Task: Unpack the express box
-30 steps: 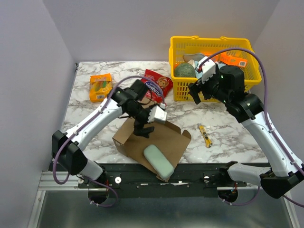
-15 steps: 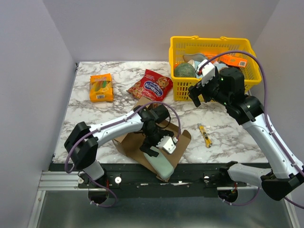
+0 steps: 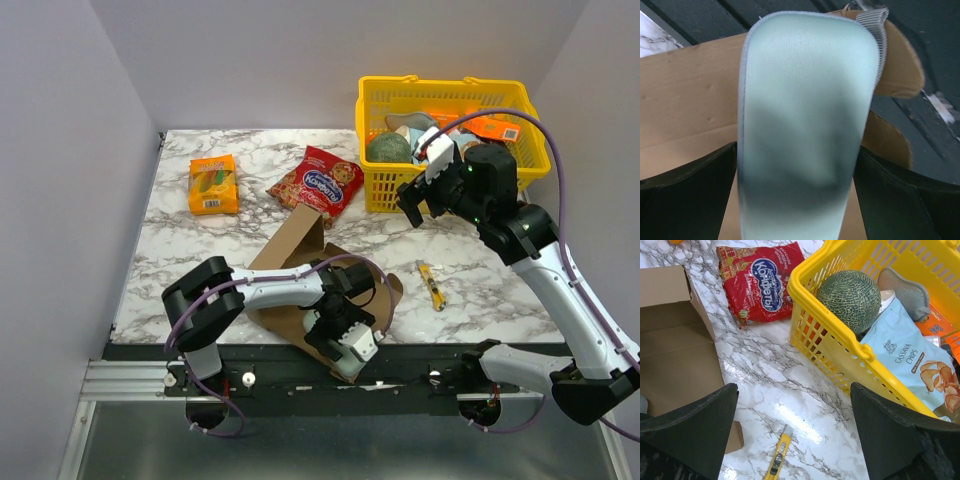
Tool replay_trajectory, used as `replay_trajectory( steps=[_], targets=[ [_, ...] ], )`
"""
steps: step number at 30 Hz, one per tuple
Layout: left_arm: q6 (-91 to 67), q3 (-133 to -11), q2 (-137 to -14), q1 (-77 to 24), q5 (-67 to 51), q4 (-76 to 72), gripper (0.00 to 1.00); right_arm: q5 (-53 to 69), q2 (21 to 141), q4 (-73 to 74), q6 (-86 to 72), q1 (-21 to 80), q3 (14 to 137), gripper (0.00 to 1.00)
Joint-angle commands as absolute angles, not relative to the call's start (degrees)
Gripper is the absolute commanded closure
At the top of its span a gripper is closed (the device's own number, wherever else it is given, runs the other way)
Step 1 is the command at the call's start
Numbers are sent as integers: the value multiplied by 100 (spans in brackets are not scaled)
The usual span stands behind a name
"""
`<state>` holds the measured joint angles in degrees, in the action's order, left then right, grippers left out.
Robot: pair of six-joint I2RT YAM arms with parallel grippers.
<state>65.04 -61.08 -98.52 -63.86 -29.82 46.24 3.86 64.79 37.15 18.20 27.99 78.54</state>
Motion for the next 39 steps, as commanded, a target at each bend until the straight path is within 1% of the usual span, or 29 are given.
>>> replay_trajectory(
  steps=[1, 2, 3, 5, 9, 11, 12, 13, 15, 17, 18, 19, 20, 22, 23, 25, 29, 32, 33, 35, 36, 38, 39],
  targets=[
    [6240, -6274, -10107, -6398, -2698, 3928, 14, 527, 6372, 3832, 1811, 2760, 7805, 0],
    [6205, -6397, -10151, -6398, -2733, 3998, 19, 519, 6346, 3832, 1819, 2760, 7796, 0],
    [6179, -6512, -10221, -6381, -2794, 4069, 27, 466, 6328, 3823, 1837, 2760, 7770, 0],
    [6118, -6898, -10257, -6346, -2935, 4271, 33, 396, 6276, 3806, 1872, 2760, 7778, 0],
    [5986, -7645, -10431, -6319, -3137, 4455, 34, 36, 6258, 3779, 1907, 2716, 7971, 0],
    [5915, -8338, -10642, -6319, -3260, 4675, 35, -368, 6336, 3710, 1907, 2629, 8217, 0],
    [5819, -8567, -10896, -6319, -3304, 4711, 37, -587, 6398, 3700, 1899, 2584, 8331, 0],
    [5775, -9039, -11046, -6328, -3339, 4781, 37, -650, 6451, 3683, 1872, 2532, 8619, 0],
    [5635, -9507, -11493, -6354, -3392, 4816, 38, -773, 6582, 3657, 1828, 2382, 8893, 0],
    [5433, -10254, -11846, -6389, -3410, 4808, 38, -774, 6653, 3647, 1793, 2294, 9148, 0],
    [5319, -10570, -12239, -6416, -3445, 4869, 38, -747, 6679, 3647, 1802, 2285, 9184, 0],
    [5100, -11234, -12443, -6433, -3471, 5034, 38, -738, 6680, 3639, 1793, 2276, 9185, 0],
    [5011, -11528, -12628, -6442, -3506, 5097, 38, -730, 6671, 3647, 1784, 2268, 9141, 0],
    [4992, -12064, -13033, -6512, -3603, 5211, 37, -668, 6627, 3647, 1758, 2259, 9062, 0],
    [5062, -12111, -13095, -6547, -3595, 5195, 37, -659, 6610, 3639, 1732, 2250, 9009, 0],
    [5360, -12042, -13227, -6679, -3464, 5247, 35, -615, 6583, 3639, 1714, 2241, 8904, 0],
    [6571, -12032, -13421, -6794, -3357, 5800, 32, -554, 6600, 3639, 1696, 2224, 8877, 0],
    [6934, -11988, -13535, -6838, -3209, 5915, 28, -510, 6636, 3621, 1670, 2232, 8877, 0],
    [7065, -11953, -13570, -6838, -3156, 5837, 23, -492, 6644, 3612, 1661, 2232, 8868, 0],
    [7005, -11900, -13631, -6847, -2998, 5258, 17, -457, 6653, 3612, 1626, 2232, 8851, 0],
    [6831, -11918, -13701, -6847, -2849, 5004, 13, -448, 6671, 3612, 1617, 2232, 8842, 0],
    [6707, -12111, -13825, -6847, -2751, 4414, 9, -439, 6688, 3630, 1608, 2224, 8842, 0],
    [6558, -12120, -13877, -6847, -2612, 4134, 2, -457, 6706, 3630, 1608, 2232, 8833, 0]
  ],
)
